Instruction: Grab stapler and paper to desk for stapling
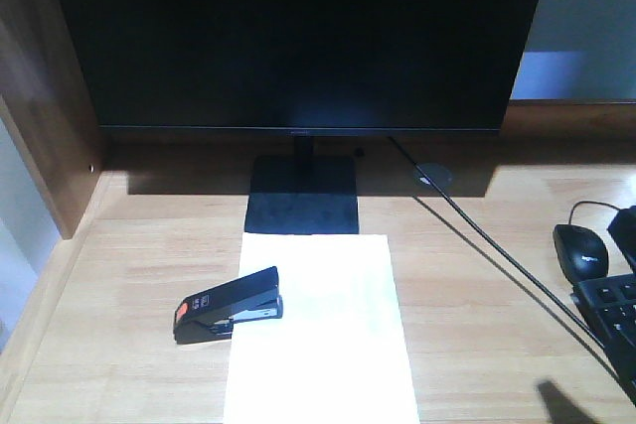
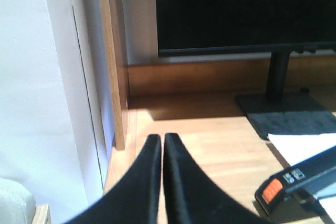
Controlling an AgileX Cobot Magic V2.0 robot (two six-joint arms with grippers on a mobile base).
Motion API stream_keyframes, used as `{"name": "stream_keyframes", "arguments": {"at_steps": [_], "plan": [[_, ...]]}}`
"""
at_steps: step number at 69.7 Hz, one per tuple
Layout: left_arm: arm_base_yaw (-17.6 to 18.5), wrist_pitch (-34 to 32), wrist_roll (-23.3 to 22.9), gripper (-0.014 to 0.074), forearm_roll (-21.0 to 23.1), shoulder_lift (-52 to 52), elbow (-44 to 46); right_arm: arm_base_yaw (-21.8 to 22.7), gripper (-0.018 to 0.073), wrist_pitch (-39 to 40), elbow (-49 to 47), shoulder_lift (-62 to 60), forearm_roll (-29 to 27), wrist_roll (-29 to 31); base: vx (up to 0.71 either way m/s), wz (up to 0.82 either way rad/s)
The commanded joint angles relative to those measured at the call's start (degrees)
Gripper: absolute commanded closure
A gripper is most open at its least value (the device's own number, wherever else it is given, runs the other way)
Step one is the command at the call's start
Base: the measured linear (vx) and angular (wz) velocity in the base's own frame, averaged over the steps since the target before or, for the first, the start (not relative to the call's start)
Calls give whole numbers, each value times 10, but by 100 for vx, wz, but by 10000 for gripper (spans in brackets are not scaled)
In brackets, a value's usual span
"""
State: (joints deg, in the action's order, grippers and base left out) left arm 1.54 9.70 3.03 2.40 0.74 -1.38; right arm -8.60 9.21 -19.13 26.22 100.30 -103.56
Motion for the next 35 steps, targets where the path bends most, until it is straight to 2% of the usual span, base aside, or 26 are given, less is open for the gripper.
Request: {"name": "stream_keyframes", "arguments": {"at_steps": [1,35], "plan": [[-1,-38,-6,603,8,9,-6,0,565,-7,-17,2,27,4,0,0],[-1,-40,-5,603,7,9,-6,0,565,-7,-17,2,27,4,0,0]]}}
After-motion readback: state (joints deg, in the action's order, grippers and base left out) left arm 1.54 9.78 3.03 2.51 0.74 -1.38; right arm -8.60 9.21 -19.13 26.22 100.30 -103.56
